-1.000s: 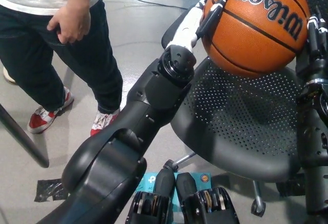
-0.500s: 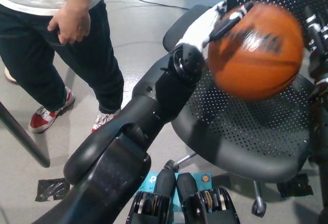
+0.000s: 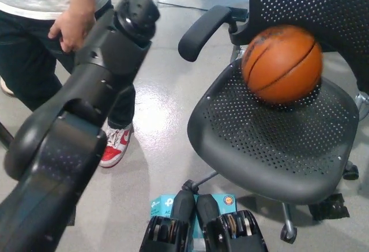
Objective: The robot grabs the basketball from a person using both hands and then drops it on the black chair in the front
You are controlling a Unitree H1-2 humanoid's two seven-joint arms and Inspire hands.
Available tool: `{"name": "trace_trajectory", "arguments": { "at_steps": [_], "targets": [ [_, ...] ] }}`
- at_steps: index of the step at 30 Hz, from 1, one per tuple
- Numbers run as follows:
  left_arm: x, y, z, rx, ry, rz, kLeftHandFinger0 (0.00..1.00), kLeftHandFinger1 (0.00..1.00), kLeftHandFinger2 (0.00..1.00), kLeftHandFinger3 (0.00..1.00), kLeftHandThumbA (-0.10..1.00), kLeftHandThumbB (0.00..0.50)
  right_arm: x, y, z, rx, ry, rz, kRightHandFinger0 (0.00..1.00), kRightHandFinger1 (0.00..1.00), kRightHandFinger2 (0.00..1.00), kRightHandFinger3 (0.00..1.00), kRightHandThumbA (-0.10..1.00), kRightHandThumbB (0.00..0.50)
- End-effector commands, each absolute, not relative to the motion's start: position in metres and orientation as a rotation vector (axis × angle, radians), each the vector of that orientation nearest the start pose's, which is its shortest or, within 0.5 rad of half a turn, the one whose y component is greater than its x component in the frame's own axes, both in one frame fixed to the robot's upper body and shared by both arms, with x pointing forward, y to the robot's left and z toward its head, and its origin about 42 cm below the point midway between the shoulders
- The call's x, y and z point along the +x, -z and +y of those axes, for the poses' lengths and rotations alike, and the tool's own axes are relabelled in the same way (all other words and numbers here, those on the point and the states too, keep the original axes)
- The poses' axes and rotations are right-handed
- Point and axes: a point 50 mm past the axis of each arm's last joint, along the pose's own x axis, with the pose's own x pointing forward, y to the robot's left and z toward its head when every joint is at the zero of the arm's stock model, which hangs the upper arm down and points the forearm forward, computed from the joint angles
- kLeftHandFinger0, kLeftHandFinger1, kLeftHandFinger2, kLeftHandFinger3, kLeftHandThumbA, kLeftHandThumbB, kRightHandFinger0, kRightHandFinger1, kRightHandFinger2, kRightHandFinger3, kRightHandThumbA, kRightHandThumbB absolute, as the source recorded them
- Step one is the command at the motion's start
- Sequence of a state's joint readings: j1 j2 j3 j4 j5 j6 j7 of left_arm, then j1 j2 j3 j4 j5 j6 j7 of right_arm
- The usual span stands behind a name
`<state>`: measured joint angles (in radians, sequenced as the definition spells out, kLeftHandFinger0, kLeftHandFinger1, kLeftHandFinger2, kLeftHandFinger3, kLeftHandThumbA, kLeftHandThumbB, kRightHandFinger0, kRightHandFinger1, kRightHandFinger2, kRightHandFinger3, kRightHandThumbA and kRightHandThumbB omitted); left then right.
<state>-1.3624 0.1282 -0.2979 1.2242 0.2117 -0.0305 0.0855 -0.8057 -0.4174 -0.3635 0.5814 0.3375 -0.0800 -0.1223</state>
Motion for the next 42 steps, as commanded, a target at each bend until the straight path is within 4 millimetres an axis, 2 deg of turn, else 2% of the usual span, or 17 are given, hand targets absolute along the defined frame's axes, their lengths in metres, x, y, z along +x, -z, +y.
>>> {"name": "trace_trajectory", "arguments": {
  "at_steps": [1,5,6,10,12,14,16,19,22,25,26,30,31,36,37,41,42],
  "targets": [
    [0.593,-0.417,0.123,0.654,0.180,-0.348,1.00,1.00,1.00,1.00,1.00,0.144,0.485,-0.346,-0.403,0.189,0.383,-0.541,1.00,1.00,1.00,1.00,1.00,0.259],
    [0.578,-0.392,0.131,0.552,0.236,-0.350,1.00,1.00,1.00,1.00,1.00,0.147,0.474,-0.334,-0.387,0.164,0.309,-0.541,1.00,1.00,1.00,1.00,1.00,0.215],
    [0.572,-0.384,0.133,0.469,0.260,-0.356,1.00,1.00,1.00,1.00,1.00,0.154,0.468,-0.329,-0.376,0.156,0.288,-0.519,1.00,1.00,1.00,1.00,1.00,0.215],
    [0.545,-0.365,0.138,0.494,0.292,-0.401,1.00,1.00,1.00,1.00,1.00,0.208,0.451,-0.311,-0.355,0.091,0.241,-0.518,1.00,1.00,1.00,1.00,1.00,0.250],
    [0.525,-0.348,0.145,0.478,0.310,-0.417,1.00,1.00,1.00,1.00,1.00,0.214,0.442,-0.299,-0.341,0.099,0.205,-0.506,1.00,1.00,1.00,1.00,1.00,0.263],
    [0.497,-0.325,0.156,0.449,0.328,-0.446,1.00,1.00,1.00,1.00,1.00,0.168,0.424,-0.281,-0.324,0.136,0.142,-0.501,1.00,1.00,1.00,1.00,1.00,0.229],
    [0.474,-0.306,0.169,0.449,0.323,-0.458,1.00,1.00,1.00,1.00,1.00,0.169,0.407,-0.262,-0.309,0.131,0.112,-0.471,1.00,1.00,1.00,1.00,1.00,0.219],
    [0.440,-0.275,0.191,0.400,0.289,-0.452,1.00,1.00,1.00,1.00,1.00,0.223,0.389,-0.228,-0.294,0.101,0.083,-0.444,1.00,1.00,1.00,1.00,1.00,0.205],
    [0.416,-0.249,0.211,0.395,0.232,-0.447,1.00,1.00,1.00,1.00,1.00,0.171,0.382,-0.201,-0.286,0.104,0.070,-0.407,1.00,1.00,1.00,1.00,1.00,0.216],
    [0.389,-0.215,0.234,0.365,0.167,-0.396,1.00,1.00,1.00,1.00,1.00,0.136,0.371,-0.170,-0.279,0.137,0.059,-0.351,1.00,1.00,1.00,1.00,1.00,0.157],
    [0.384,-0.206,0.240,0.356,0.154,-0.395,1.00,1.00,1.00,1.00,1.00,0.106,0.370,-0.163,-0.279,0.131,0.060,-0.334,1.00,1.00,1.00,1.00,1.00,0.154],
    [0.370,-0.169,0.265,0.304,0.078,-0.344,1.00,1.00,1.00,1.00,1.00,0.102,0.363,-0.138,-0.276,0.136,0.041,-0.278,1.00,1.00,1.00,1.00,1.00,0.158],
    [0.362,-0.147,0.279,0.328,0.034,-0.313,1.00,1.00,1.00,1.00,1.00,0.079,0.358,-0.124,-0.275,0.144,0.024,-0.258,1.00,1.00,1.00,1.00,1.00,0.149],
    [0.356,-0.135,0.286,0.319,0.020,-0.300,1.00,1.00,1.00,1.00,1.00,0.061,0.354,-0.114,-0.275,0.141,0.015,-0.253,1.00,1.00,1.00,1.00,1.00,0.141],
    [0.341,-0.108,0.295,0.322,0.012,-0.214,1.00,1.00,1.00,1.00,1.00,0.080,0.339,-0.085,-0.268,0.193,-0.020,-0.173,1.00,1.00,1.00,1.00,1.00,0.125],
    [0.337,-0.098,0.296,0.305,0.014,-0.207,1.00,1.00,1.00,1.00,1.00,0.073,0.333,-0.076,-0.265,0.219,-0.038,-0.155,1.00,1.00,1.00,1.00,1.00,0.119],
    [0.334,-0.091,0.297,0.287,0.008,-0.191,1.00,1.00,1.00,1.00,1.00,0.058,0.330,-0.070,-0.261,0.216,-0.057,-0.146,1.00,1.00,1.00,1.00,1.00,0.142]
  ]
}}
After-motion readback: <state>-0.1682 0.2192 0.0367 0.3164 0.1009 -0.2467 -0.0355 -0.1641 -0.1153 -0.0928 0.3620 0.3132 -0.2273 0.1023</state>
